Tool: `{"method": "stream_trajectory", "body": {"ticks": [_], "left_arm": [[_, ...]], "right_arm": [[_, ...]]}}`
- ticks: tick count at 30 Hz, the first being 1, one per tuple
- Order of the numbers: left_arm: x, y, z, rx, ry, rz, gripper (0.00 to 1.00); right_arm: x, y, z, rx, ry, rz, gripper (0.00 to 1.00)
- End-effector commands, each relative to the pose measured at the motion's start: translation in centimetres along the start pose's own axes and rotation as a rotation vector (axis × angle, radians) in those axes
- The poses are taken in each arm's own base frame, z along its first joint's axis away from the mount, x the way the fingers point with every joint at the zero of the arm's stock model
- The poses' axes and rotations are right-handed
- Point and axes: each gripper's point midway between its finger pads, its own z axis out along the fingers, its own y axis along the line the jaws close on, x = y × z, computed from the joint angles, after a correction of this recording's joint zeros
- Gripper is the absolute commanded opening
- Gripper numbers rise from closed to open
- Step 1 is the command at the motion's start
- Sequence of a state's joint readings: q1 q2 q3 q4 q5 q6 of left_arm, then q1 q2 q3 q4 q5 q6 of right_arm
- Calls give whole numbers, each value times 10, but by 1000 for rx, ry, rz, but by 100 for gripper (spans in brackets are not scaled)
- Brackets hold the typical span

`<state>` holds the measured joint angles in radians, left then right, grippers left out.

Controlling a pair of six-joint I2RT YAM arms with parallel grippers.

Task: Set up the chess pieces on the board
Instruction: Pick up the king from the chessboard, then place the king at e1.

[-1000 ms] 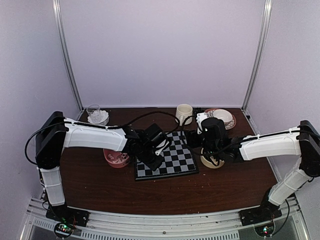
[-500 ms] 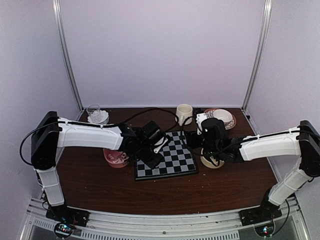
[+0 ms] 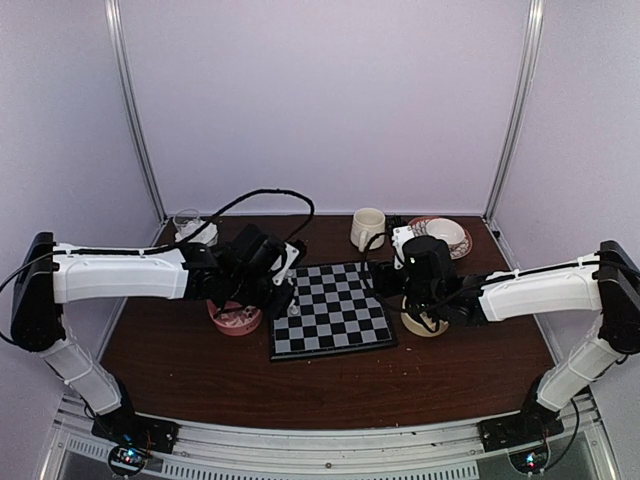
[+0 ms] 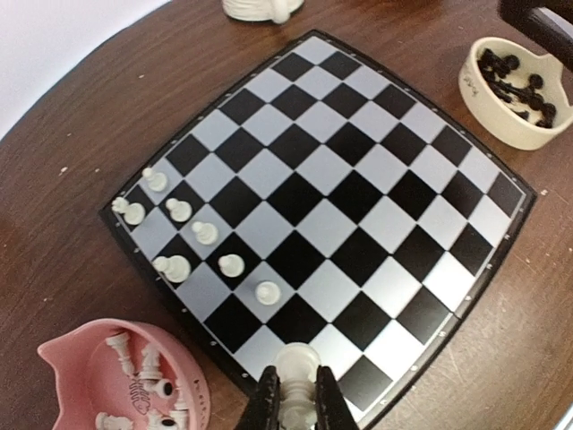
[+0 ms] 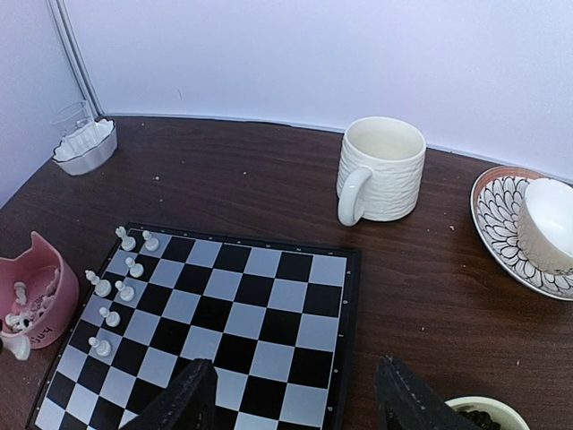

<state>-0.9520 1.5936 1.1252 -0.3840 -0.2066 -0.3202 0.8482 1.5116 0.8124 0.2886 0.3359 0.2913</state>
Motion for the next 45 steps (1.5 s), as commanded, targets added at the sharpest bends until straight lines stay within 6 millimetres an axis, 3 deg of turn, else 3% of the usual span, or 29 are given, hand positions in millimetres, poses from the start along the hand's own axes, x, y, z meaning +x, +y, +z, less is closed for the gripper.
{"method": "stream_trajectory", "body": {"ticks": [1,17,30,45], "left_arm": [[-11,30,3,-60,-65,-78,3],[22,56,65,-48,94,-153,0],[30,47,77,-11,155,-153,1],[32,49,73,-21,190,-148,5]], "right_arm": [[-6,1,-4,-15,-22,9,63],[-4,2,-4,-27,-20,26,63],[-5,1,-5,-24,-22,25,63],[-4,3,-4,-27,-18,20,63]]}}
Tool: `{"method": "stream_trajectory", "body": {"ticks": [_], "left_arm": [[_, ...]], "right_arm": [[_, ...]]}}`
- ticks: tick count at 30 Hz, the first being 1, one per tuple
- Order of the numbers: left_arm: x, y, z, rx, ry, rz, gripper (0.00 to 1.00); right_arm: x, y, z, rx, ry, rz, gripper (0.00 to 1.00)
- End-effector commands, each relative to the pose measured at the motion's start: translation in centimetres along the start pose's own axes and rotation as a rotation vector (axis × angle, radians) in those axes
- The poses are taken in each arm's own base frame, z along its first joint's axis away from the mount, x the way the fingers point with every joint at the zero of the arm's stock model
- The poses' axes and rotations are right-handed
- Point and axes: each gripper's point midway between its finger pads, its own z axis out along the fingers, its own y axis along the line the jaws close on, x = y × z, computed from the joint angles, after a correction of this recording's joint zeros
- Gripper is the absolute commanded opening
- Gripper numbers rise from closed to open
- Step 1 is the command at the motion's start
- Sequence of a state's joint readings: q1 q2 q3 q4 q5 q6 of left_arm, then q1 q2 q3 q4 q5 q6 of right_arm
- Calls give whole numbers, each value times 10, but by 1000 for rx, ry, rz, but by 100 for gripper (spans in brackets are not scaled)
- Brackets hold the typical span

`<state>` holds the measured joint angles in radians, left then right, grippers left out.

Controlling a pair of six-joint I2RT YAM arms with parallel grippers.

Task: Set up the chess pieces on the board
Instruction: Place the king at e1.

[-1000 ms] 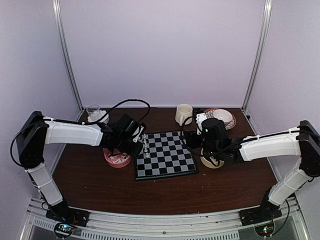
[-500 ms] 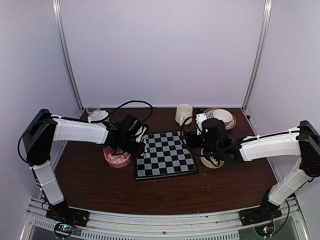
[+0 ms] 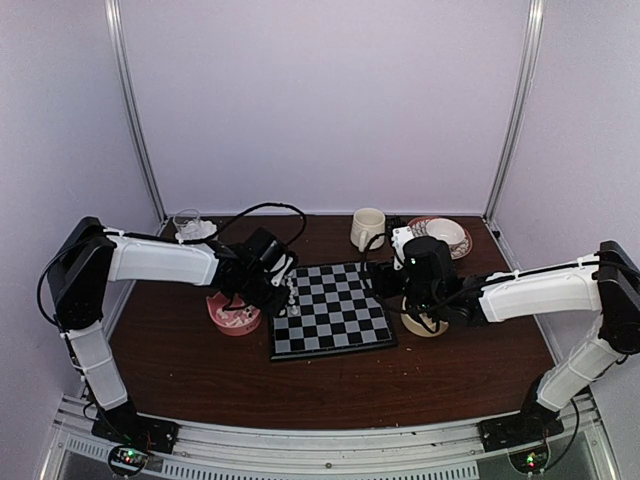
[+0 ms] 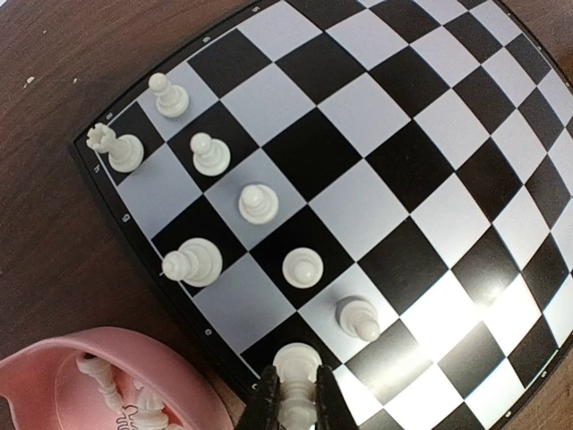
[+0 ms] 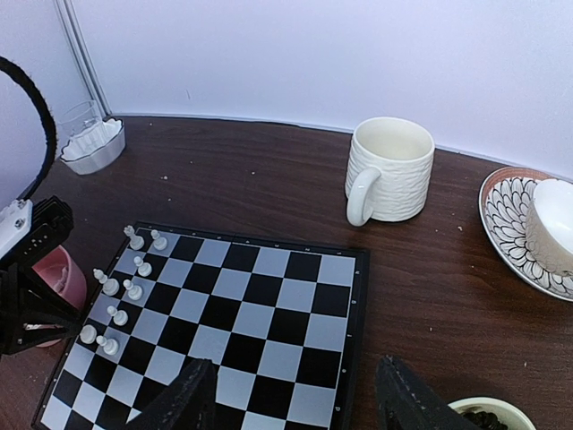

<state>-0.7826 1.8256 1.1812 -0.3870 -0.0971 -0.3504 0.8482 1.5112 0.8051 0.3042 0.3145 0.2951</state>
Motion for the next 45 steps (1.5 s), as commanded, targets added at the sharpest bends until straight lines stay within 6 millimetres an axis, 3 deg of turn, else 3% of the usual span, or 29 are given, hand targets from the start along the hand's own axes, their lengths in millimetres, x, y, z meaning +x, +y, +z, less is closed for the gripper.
{"method": "stream_trajectory", "body": {"ticks": [1,12,16,25,30,37,41,45], "left_arm": [[-8,-3,0,12,-4,-8,6],[-8,-3,-1,8,6,-4,24],[-8,-3,-1,8,8,-1,35],[-11,-2,-7,3,-9,-5,37],[-16,16,-29,-70,-104,-38,41],[-15,58,-67,-167,-254,-156,28],[-1,79,-64,-134,-244,-242,27],[7,83,-49,-108,-186,-252,27]], "right_arm": [[-4,-1,-3,-4,-15,12,63],[-4,0,-3,-6,-14,10,63],[-3,0,-3,-9,-13,10,63],[-3,1,-3,-11,-12,8,63],[-4,1,-3,-12,-13,8,63],[-6,0,-5,-11,-17,9,63],[-9,-1,-8,-7,-26,10,63],[-9,-2,-9,-10,-27,12,63]]}}
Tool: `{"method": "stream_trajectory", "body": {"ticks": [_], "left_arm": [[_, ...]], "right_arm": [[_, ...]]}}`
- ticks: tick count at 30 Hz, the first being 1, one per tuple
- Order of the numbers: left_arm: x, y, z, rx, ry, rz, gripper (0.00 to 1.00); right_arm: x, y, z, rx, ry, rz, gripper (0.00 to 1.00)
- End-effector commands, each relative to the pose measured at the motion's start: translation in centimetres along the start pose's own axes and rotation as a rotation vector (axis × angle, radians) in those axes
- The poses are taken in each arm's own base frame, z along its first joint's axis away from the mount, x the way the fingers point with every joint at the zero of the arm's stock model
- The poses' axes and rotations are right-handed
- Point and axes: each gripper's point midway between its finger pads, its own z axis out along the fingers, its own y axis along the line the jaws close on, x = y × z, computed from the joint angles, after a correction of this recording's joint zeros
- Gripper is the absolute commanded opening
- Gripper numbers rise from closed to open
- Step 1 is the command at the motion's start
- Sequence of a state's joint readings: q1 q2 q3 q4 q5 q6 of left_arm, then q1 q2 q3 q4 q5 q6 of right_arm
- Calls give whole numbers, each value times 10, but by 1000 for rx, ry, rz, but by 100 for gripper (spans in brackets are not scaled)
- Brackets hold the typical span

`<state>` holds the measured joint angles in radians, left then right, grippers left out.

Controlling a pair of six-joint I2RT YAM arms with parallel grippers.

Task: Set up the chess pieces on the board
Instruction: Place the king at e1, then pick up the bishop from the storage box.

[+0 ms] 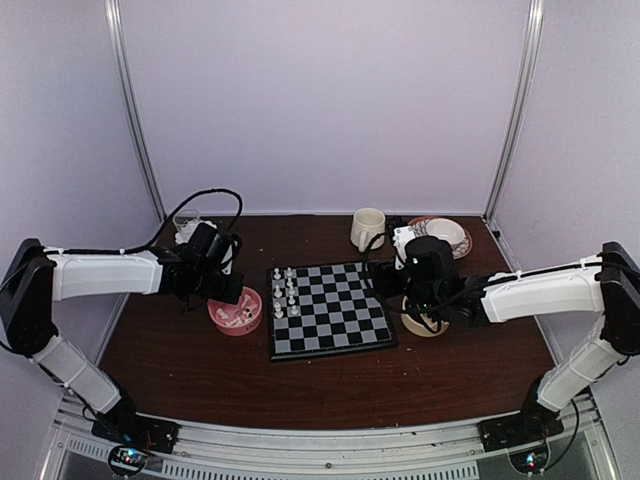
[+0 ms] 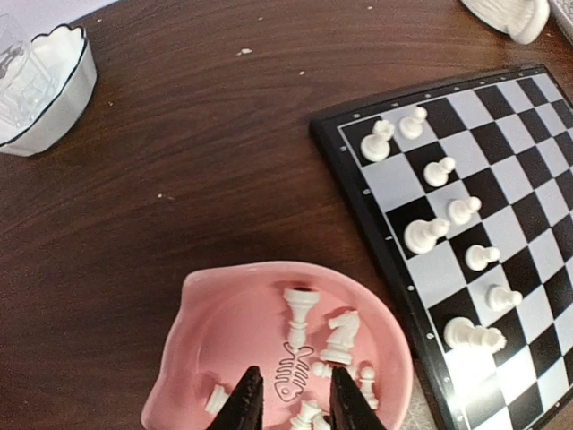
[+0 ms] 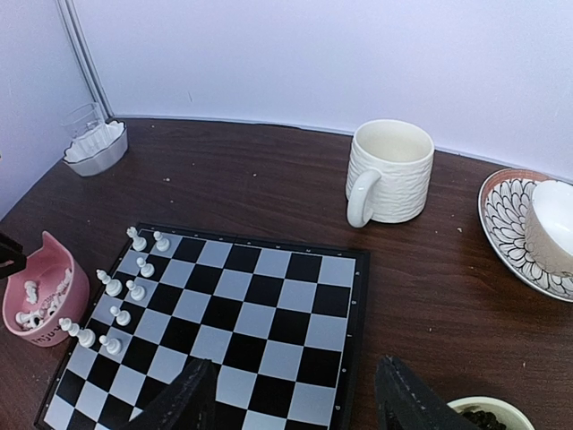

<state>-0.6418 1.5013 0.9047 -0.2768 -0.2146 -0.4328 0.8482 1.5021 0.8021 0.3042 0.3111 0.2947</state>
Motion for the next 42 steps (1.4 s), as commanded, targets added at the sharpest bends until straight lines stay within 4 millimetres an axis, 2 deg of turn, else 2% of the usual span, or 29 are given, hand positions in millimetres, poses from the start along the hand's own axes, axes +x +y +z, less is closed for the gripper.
{"method": "stream_trajectory", "body": {"ticks": [1,10,19,28,36,42], "left_arm": [[1,-6,17,48,24,-32,27],[9,-12,43,71,114,-5,27],[11,0,55,22,135,-3,27],[21,14,64,-7,178,-31,22],[30,14,77,19,232,-59,21],[31,12,78,39,244,-74,11]], "right_arm": [[-6,-2,-6,-5,-22,9,63],[-8,-1,-8,-11,-26,11,63],[-8,1,-8,-23,-24,13,63],[-9,1,-9,-26,-26,15,63],[-9,3,-9,-36,-22,17,63],[-7,4,-8,-41,-19,18,63]]}}
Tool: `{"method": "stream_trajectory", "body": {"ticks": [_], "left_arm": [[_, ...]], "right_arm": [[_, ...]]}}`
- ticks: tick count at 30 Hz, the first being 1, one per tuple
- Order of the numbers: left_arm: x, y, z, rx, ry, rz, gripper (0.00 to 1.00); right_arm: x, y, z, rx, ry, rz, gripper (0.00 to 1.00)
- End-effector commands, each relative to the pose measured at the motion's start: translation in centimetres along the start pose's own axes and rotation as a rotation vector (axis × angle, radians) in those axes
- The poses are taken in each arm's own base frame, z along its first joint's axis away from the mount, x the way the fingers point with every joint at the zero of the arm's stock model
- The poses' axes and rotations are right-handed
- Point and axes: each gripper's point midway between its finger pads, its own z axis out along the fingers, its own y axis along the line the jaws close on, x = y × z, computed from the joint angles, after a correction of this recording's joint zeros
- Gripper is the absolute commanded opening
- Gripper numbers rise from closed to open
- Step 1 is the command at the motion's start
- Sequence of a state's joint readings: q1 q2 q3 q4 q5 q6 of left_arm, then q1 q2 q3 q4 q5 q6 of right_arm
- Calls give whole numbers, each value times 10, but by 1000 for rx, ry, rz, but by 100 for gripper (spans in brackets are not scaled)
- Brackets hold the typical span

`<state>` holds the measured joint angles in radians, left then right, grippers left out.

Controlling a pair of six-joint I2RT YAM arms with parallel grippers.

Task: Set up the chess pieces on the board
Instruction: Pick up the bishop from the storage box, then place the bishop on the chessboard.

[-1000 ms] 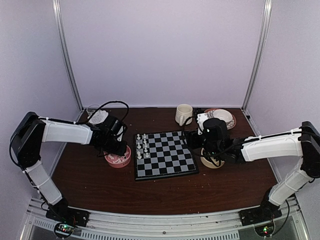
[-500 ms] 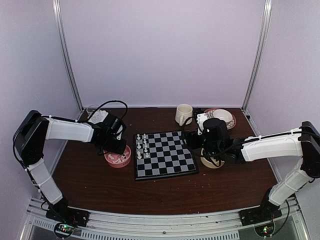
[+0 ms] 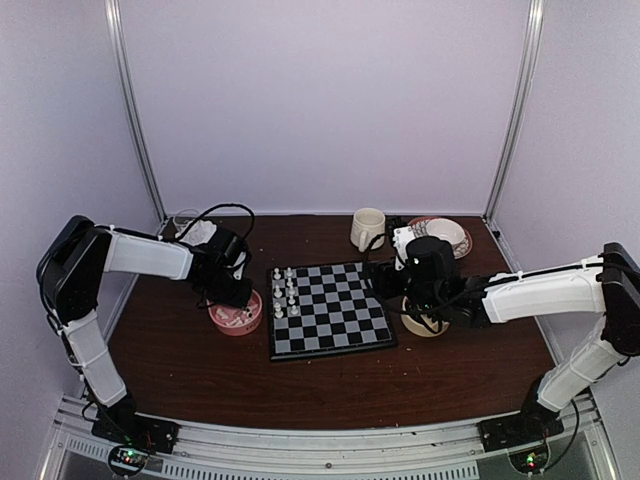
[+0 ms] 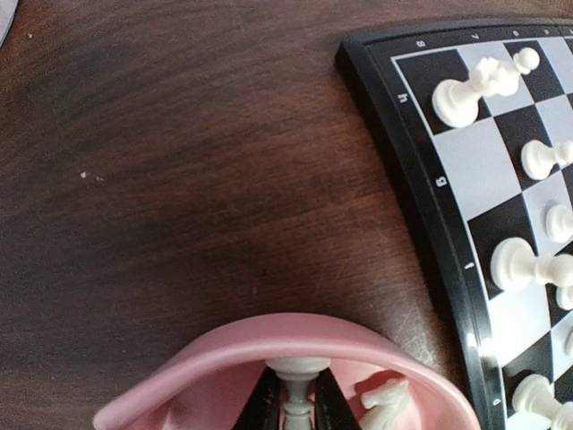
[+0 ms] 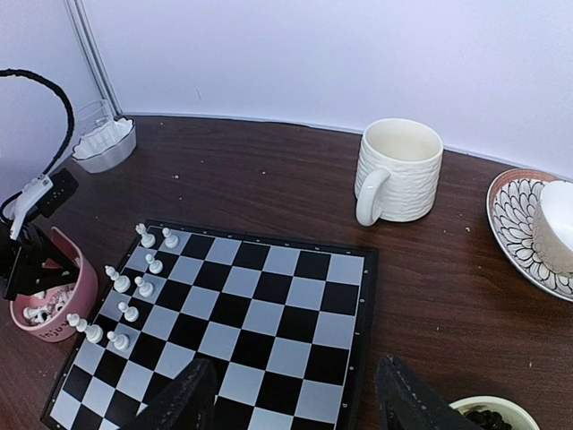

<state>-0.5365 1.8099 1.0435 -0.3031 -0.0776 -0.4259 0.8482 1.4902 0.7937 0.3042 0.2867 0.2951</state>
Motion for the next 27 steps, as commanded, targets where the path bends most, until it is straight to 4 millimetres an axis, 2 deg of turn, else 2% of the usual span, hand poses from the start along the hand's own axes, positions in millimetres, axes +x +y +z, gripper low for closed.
{"method": "stream_trajectory", "body": {"ticks": [1,9,13,17,25,27], "left_arm": [[-1,-3,1,36,10,-28,10],[-17,-11,-44,128,-165,-55,8],[-19,-25,-58,228,-200,-61,9],[-23,-47,-80,377,-269,-36,9],[-28,-98,-122,638,-387,99,9],[-25,-114,-128,674,-384,146,9]], "right_arm": [[-9,1,-6,-17,-26,16,64],[-9,2,-5,-16,-22,3,64],[-12,9,-6,-56,-24,-1,65],[-13,41,-10,-228,11,-47,66],[-13,82,-25,-480,7,-116,66],[-14,84,-27,-494,1,-124,66]]}}
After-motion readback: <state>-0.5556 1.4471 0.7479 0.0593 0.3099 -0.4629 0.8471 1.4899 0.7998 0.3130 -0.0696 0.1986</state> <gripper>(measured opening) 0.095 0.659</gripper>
